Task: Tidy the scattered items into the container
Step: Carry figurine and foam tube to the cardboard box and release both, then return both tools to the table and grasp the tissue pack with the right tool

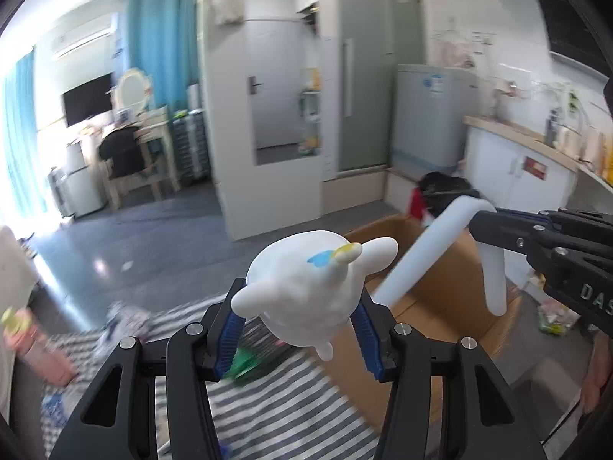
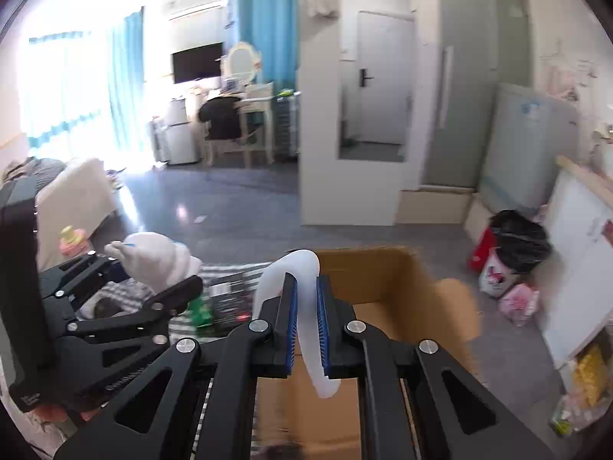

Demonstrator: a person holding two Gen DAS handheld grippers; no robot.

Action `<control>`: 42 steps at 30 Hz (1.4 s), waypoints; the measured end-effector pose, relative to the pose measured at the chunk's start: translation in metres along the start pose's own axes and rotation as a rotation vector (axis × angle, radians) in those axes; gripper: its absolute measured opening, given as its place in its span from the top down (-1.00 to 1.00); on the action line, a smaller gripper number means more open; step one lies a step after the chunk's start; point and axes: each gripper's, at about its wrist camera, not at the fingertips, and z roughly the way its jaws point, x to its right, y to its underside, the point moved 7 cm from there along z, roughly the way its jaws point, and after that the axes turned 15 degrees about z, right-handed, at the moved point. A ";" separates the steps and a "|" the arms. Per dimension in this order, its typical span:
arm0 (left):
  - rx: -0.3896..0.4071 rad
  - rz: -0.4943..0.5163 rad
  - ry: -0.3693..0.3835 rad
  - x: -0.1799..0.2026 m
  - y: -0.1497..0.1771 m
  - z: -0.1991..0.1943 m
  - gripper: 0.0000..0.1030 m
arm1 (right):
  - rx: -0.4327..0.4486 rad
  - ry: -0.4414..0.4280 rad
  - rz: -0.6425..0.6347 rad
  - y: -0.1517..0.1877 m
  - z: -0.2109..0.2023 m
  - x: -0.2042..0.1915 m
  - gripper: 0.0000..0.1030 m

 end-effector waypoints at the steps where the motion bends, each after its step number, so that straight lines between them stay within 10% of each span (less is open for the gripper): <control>1: 0.007 0.007 0.022 0.009 -0.009 0.005 -0.04 | 0.014 0.019 0.013 -0.006 -0.004 0.011 0.83; 15: -0.184 0.103 0.156 0.101 -0.006 0.127 -0.04 | -0.217 0.165 0.147 0.043 0.089 0.108 0.82; 20: -0.217 0.164 0.066 0.109 0.009 0.140 -0.56 | -0.255 0.278 0.126 0.062 0.110 0.128 0.63; 24: -0.243 0.124 0.051 0.097 0.020 0.145 -0.77 | -0.251 0.317 0.154 0.067 0.110 0.137 0.11; 42: -0.129 -0.004 -0.151 -0.004 0.017 0.034 -1.00 | -0.102 0.126 0.106 0.028 0.046 0.059 -0.15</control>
